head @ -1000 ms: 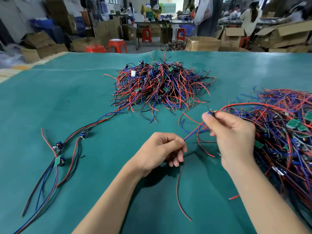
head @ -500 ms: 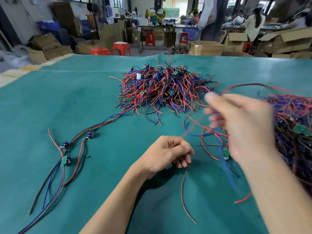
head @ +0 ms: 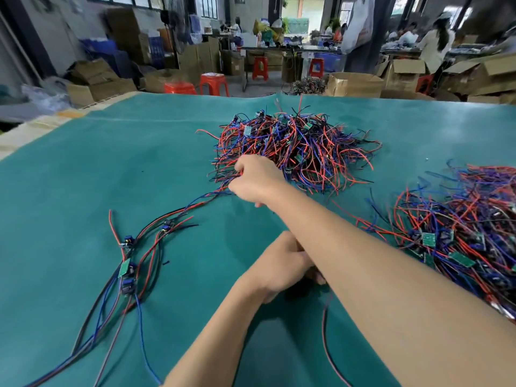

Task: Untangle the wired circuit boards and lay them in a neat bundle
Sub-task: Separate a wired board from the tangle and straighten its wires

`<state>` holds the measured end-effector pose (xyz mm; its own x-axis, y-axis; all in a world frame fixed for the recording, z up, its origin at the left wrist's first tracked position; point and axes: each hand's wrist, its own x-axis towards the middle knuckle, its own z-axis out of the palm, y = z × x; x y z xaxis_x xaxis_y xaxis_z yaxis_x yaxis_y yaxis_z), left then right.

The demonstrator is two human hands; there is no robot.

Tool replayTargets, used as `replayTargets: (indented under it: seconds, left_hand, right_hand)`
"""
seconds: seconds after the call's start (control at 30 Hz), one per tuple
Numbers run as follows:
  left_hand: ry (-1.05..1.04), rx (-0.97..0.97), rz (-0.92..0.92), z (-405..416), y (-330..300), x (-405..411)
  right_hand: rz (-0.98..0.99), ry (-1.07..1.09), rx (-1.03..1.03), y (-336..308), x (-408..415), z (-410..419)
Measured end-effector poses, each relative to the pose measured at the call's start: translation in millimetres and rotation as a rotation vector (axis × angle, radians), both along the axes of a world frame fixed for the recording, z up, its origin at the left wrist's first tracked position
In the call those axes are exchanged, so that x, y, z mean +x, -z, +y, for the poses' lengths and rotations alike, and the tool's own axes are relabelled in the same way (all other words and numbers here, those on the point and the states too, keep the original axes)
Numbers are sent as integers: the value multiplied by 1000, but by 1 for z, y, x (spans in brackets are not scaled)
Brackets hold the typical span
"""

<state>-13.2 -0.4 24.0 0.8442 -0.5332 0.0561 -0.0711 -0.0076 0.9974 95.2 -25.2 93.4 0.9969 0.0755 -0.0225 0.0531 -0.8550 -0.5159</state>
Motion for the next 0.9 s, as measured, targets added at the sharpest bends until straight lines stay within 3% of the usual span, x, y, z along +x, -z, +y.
replayTargets:
  seconds: [0.13,0.33,0.5,0.67,0.73,0.9]
  left_hand:
    - [44,-43,79,-4,2,6]
    - [-35,-120,174,-5,5,12]
    - [-284,-430,401,-4,3,21]
    - [-369,-576,473,-3,1,23]
    - [-386,-592,485,-3,1,24]
    - [-343,-540,469,-2,4,23]
  right_hand:
    - [222,47,274,9,21,-12]
    - [-7,125,497,7,12,-38]
    - [-112,203,729,8,-12,-82]
    - [-116,208,953,23,-33,-106]
    - [-116,198,930,27,-35,-109]
    - [-131,119,520,18,-23,-88]
